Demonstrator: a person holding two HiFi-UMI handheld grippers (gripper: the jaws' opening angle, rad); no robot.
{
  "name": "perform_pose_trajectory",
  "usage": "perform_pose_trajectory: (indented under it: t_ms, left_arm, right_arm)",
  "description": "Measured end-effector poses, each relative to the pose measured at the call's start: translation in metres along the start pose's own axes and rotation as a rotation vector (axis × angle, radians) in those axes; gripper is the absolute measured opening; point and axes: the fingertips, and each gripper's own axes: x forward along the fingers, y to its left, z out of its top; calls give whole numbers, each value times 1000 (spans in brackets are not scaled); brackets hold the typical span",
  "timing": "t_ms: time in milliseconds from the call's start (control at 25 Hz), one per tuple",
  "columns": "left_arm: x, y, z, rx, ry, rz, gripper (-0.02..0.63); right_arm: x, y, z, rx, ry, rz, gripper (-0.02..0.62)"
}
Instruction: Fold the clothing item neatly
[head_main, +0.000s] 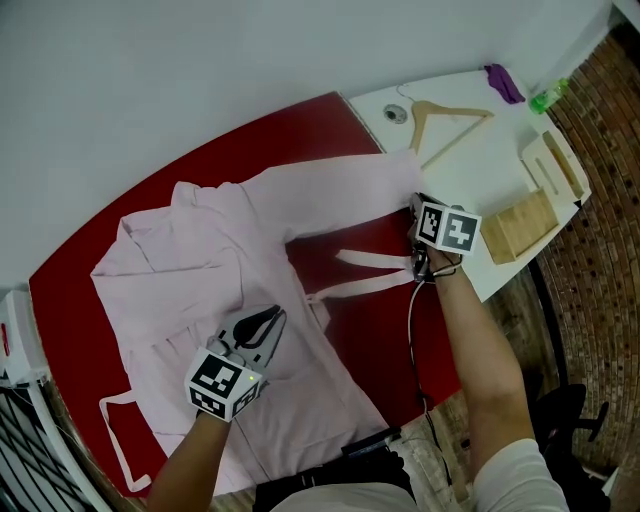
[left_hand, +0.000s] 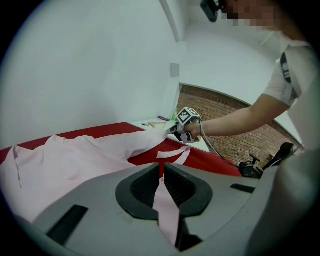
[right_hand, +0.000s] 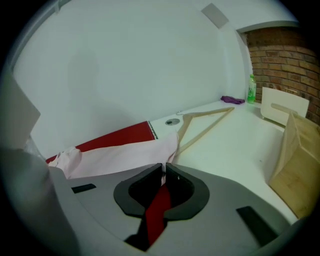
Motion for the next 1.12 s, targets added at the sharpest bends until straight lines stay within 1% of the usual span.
perform_pose_trajectory:
  t_ms: [240,440,640,920,1120]
  left_arm:
    - [-7,5,5,-24,-18,16,11]
    - [-14,10,6,-50,-35,23,11]
    - [-26,23,12,-101,-74,48,11]
    - [-61,40,14,-166,-132,84,11]
    - [-91,57,4,-215,-171,112,11]
  right_arm:
    - [-21,55,29,-154,-91,110,33]
    - [-31,109,37,-242,-123,211,32]
    - [-42,166,39,-328,-142,313,32]
    - [-65,248,38,-376,-177,454,32]
    - [-89,315,32,-430,-207,554,32]
